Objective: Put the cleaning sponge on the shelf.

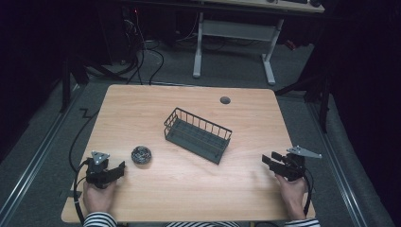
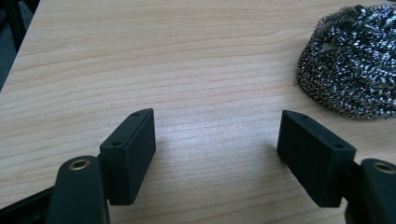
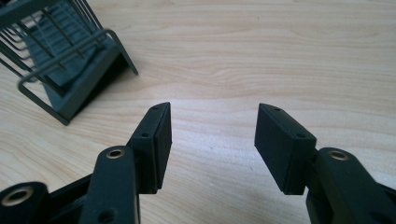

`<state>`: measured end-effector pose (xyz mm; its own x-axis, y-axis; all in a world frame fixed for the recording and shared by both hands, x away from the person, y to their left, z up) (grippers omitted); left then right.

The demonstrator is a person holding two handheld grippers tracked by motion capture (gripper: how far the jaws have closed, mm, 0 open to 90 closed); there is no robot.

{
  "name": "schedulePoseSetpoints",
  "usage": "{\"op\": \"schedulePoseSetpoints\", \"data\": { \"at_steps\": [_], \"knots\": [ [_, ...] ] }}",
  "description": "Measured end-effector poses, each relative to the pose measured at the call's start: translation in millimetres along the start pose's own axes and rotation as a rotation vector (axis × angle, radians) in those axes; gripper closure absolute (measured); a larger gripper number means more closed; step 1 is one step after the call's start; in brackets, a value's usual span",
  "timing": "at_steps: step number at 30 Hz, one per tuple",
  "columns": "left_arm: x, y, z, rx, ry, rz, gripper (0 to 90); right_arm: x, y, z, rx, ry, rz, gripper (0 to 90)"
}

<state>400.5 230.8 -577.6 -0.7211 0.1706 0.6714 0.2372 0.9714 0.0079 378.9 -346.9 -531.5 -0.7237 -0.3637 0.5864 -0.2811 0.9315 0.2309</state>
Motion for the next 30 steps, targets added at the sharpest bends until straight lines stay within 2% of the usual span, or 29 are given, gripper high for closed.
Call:
{"op": "schedulePoseSetpoints", "data": {
  "at_steps": [12, 13, 18, 19, 21, 24, 26, 30],
  "knots": [
    [-0.1, -0.5, -0.1, -0.005, 0.002, 0.007, 26.9, -15.0, -6.5, 22.1, 0.03, 0.039, 0.057, 45.3],
    [-0.2, -0.6, -0.1, -0.006, 0.003, 0.01, 26.7, -17.2, -8.0, 25.1, 0.046, 0.045, 0.073, 45.1],
    [-0.3, -1.1, -0.1, -0.01, 0.005, 0.022, 23.7, -19.4, -7.4, 29.0, 0.066, 0.055, 0.11, 44.7],
    [-0.5, -1.4, 0.0, -0.01, 0.004, 0.033, 22.4, -20.8, -6.8, 29.6, 0.086, 0.07, 0.129, 43.6],
    [-0.5, -1.5, 0.0, -0.009, 0.004, 0.037, 21.8, -22.1, -6.9, 30.2, 0.09, 0.087, 0.138, 42.5],
    [-0.2, -1.7, 0.2, -0.005, 0.003, 0.058, 19.3, -25.5, -4.3, 30.0, 0.148, 0.1, 0.178, 40.3],
    [0.1, -1.3, 0.3, -0.002, 0.0, 0.063, 19.2, -26.6, -4.2, 29.3, 0.143, 0.102, 0.175, 39.2],
    [3.2, 3.3, 0.2, 0.003, 0.031, 0.06, 21.8, -27.3, -4.7, 28.7, 0.149, 0.103, 0.174, 38.6]
  ]
}}
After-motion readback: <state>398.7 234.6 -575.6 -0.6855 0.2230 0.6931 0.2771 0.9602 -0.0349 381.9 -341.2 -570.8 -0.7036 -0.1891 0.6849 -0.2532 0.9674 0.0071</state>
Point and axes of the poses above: each handheld gripper's, and its own axes: x roughly backward along the jaws, z roughly out of its underside, y roughly to its left, the point moved 6 cm from there along -x, roughly forward along the jaws, and after that the axes turned 2 degrees about -x, right-handed, at the moved point
